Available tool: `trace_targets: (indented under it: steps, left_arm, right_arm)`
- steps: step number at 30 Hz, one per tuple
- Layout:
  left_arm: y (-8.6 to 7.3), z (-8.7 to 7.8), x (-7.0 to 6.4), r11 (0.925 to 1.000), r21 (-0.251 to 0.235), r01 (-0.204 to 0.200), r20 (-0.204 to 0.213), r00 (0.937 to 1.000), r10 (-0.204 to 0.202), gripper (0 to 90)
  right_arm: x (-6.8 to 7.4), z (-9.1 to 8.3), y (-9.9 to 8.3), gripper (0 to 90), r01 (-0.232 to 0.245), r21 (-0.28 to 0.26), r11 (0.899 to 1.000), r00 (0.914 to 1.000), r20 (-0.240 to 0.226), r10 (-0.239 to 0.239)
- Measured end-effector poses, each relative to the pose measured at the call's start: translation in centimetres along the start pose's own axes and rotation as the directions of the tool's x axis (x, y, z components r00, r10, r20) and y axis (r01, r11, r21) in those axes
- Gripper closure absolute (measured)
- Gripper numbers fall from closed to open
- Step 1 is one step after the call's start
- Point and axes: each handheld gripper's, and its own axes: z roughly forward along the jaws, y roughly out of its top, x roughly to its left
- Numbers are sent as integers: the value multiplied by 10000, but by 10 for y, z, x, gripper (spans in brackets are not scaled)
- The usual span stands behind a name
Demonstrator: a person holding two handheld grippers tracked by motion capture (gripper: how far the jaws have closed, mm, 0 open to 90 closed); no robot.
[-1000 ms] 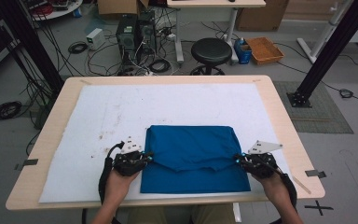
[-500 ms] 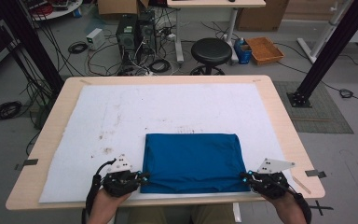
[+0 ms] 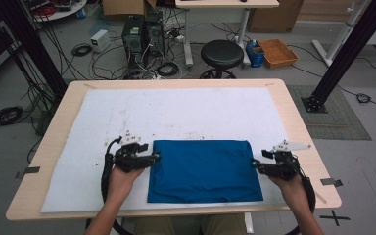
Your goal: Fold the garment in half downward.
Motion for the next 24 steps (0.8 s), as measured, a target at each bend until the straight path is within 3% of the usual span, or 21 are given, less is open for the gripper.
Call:
trace_targets:
  steps: [2,3,6,8,9,10,12,13,14,16,19,24]
  left_arm:
    - [10,13,5,9999,99,36,-183,9998,-34,409]
    - [15,26,10,9987,506,-15,-420,9991,36,410]
    - [16,37,17,9960,847,281,-614,9979,-229,415]
    - [13,45,22,9922,1078,626,-621,9965,-561,457]
    - [10,47,24,9933,948,656,-706,9958,-591,518]
    - [10,47,24,9933,948,656,-706,9958,-591,559]
    - [9,45,24,9942,919,564,-675,9964,-503,607]
    - [7,44,24,9941,937,550,-426,9978,-512,821]
    - [7,44,24,9941,937,550,-426,9978,-512,869]
    - [6,43,22,9960,728,518,-387,9980,-491,870]
    - [10,42,18,9978,44,657,-184,9977,-656,875]
    - [18,45,16,9976,-168,672,-74,9977,-673,874]
  right_arm:
    - [-11,14,12,384,-615,-109,9980,9981,98,616]
    - [-17,29,21,385,-1024,-115,9947,9947,-71,1023]
    - [-19,43,28,393,-1210,241,9924,9926,90,1208]
    - [-20,55,30,447,-1260,537,9906,9919,205,1251]
    - [-18,64,31,580,-911,909,9917,9957,249,892]
    - [-18,64,31,580,-911,909,9917,9957,249,892]
    - [-16,66,31,726,-518,988,9938,9976,508,469]
    - [-17,65,30,853,-356,1008,9943,9991,272,330]
    - [-17,65,30,853,-356,1008,9943,9991,272,330]
    - [-17,64,30,869,-90,982,9951,9998,192,71]
    - [-23,59,32,876,-1,696,9976,9993,362,-24]
    - [-37,56,41,876,-49,710,9975,9976,695,0]
